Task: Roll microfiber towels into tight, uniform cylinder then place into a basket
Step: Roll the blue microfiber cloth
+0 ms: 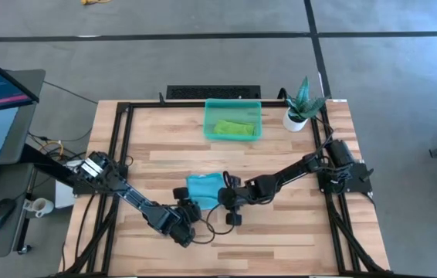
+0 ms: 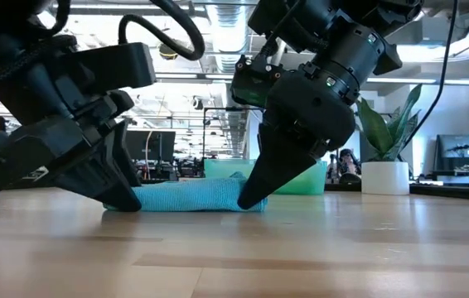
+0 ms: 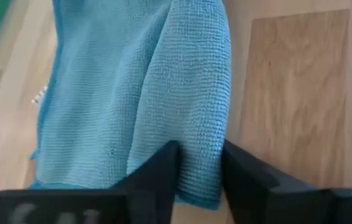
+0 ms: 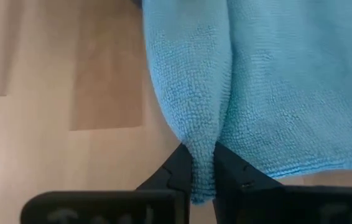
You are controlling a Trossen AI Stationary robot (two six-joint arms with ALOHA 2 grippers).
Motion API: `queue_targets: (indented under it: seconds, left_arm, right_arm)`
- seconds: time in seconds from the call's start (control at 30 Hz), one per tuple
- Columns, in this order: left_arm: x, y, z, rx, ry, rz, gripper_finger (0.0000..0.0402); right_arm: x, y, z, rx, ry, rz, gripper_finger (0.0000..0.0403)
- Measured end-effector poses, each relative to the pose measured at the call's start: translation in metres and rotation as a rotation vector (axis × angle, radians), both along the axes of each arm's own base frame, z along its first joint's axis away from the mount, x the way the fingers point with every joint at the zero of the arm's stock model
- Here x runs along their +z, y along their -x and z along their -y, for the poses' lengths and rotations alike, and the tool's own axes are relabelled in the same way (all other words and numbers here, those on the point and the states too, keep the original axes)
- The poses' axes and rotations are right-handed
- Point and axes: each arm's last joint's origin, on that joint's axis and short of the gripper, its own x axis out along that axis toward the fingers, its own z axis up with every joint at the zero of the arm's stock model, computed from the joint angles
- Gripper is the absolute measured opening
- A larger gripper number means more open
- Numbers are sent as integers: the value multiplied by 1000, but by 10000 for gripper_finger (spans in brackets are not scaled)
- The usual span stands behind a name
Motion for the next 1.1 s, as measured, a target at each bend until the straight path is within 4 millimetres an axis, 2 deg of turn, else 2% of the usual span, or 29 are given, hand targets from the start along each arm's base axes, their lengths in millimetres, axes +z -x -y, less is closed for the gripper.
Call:
queue_targets:
  seconds: [0.17,0.23,0.4,0.5,0.6,0.8,1.1]
  left_arm:
    - [7,3,3,7,60,3,16]
    - [15,4,4,31,158,5,12]
    - [52,-2,19,47,593,11,14]
    - [67,-4,16,102,736,-5,9]
    - [67,-6,6,185,770,-38,8]
    - [62,-13,-14,269,800,-99,17]
    - [60,-10,-30,345,722,-144,11]
  right_arm:
    - [3,2,-11,78,-100,-7,56]
    - [4,2,-17,80,-162,-10,56]
    - [14,1,-39,169,-415,-77,55]
    - [23,-2,-49,215,-441,-66,55]
    - [26,-7,-42,140,-421,-69,51]
    - [21,-14,-15,24,-492,-143,36]
    - [25,-21,14,-82,-528,-138,33]
